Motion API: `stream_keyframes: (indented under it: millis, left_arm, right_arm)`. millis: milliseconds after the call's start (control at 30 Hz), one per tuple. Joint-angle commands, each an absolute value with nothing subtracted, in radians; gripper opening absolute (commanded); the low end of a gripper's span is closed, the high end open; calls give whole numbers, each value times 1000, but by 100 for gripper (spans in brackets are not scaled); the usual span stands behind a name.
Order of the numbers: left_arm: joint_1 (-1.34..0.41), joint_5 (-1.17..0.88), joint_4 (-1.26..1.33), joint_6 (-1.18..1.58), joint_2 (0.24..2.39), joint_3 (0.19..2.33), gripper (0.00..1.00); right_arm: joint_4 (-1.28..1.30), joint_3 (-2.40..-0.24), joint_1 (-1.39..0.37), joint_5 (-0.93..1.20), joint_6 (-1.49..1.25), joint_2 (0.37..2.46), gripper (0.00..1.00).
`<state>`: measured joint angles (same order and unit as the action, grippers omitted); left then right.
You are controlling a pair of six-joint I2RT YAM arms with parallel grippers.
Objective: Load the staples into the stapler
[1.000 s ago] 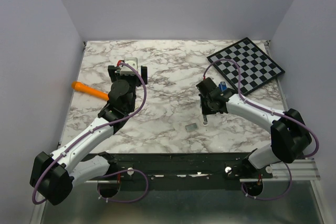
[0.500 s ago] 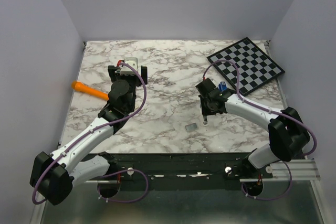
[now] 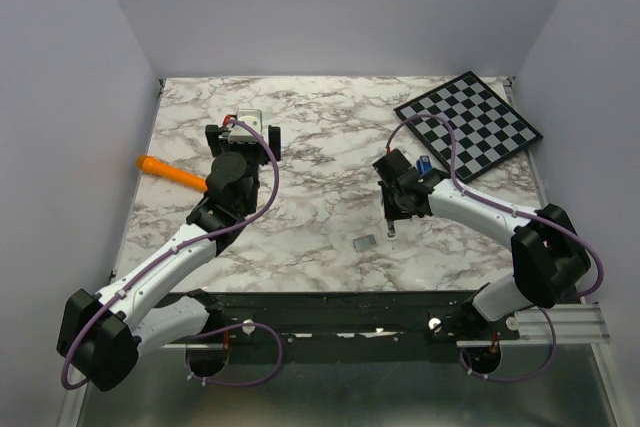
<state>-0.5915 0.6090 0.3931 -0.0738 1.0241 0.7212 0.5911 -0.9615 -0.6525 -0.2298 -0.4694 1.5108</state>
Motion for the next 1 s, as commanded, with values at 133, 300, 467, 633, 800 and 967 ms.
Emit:
stream_keyframes:
  millis: [133, 300, 467, 633, 800, 967]
  left_arm:
    - [-598, 595, 388, -67, 1026, 713, 99]
    - [-598, 594, 388, -66, 1029, 713, 99]
    - [-598, 591, 388, -64, 1031, 712, 99]
    - [-598, 589, 388, -63, 1031, 713, 99]
    - [-598, 588, 387, -61, 1031, 712, 99]
    - [-600, 586, 387, -60, 1029, 713, 99]
  right_arm:
    - [560, -951, -647, -212, -457, 1522, 17]
    - [551, -936, -647, -209, -463, 1531, 17]
    - [546, -925, -644, -216, -459, 1534, 17]
    - [548, -919, -644, -215, -459, 1537, 17]
    - [560, -922, -646, -222, -460, 1532, 23]
    - [572, -940, -646, -233, -460, 1519, 42]
